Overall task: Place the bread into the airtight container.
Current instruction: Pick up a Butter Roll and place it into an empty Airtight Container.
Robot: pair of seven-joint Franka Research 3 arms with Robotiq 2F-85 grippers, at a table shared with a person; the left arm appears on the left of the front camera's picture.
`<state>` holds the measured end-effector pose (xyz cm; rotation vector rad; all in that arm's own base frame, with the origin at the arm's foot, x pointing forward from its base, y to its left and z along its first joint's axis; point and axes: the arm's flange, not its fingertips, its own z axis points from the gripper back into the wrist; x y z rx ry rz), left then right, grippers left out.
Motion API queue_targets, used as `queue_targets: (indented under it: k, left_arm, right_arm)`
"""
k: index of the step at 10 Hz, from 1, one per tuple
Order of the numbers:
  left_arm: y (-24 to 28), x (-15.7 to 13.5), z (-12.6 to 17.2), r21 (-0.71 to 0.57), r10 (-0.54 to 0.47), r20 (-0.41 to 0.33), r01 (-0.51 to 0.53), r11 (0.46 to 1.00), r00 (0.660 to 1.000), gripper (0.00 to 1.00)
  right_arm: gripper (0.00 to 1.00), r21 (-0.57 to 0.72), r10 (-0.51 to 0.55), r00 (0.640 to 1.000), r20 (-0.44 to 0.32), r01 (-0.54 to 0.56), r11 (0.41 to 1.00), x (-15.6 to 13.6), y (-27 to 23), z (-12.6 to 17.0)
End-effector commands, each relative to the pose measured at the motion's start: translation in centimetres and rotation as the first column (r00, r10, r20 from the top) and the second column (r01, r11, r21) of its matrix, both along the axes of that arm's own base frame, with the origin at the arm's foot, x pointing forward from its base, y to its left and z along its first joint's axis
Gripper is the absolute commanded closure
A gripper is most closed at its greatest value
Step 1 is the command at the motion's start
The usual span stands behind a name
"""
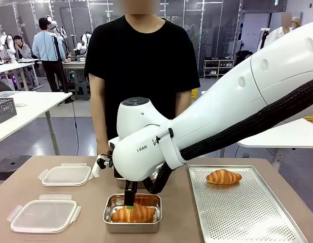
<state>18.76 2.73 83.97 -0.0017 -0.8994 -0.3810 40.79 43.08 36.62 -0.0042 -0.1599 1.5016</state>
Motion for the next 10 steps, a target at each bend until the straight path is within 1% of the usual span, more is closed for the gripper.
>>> queue_targets:
  k: [1,10]
  left_arm:
    - [0.05,0.07,0.09,0.0,0.0,0.0,0.0,1.0,1.0,0.0]
    - [0.05,0.07,0.09,0.0,0.0,0.0,0.0,1.0,1.0,0.0]
  right_arm:
    - [0.0,0.002,0.007,1.0,-0.006,-0.007,1.0,-0.2,-0.01,-0.21]
    - [0.0,0.002,0.007,1.0,-0.006,-0.007,1.0,-0.2,-0.01,-0.21]
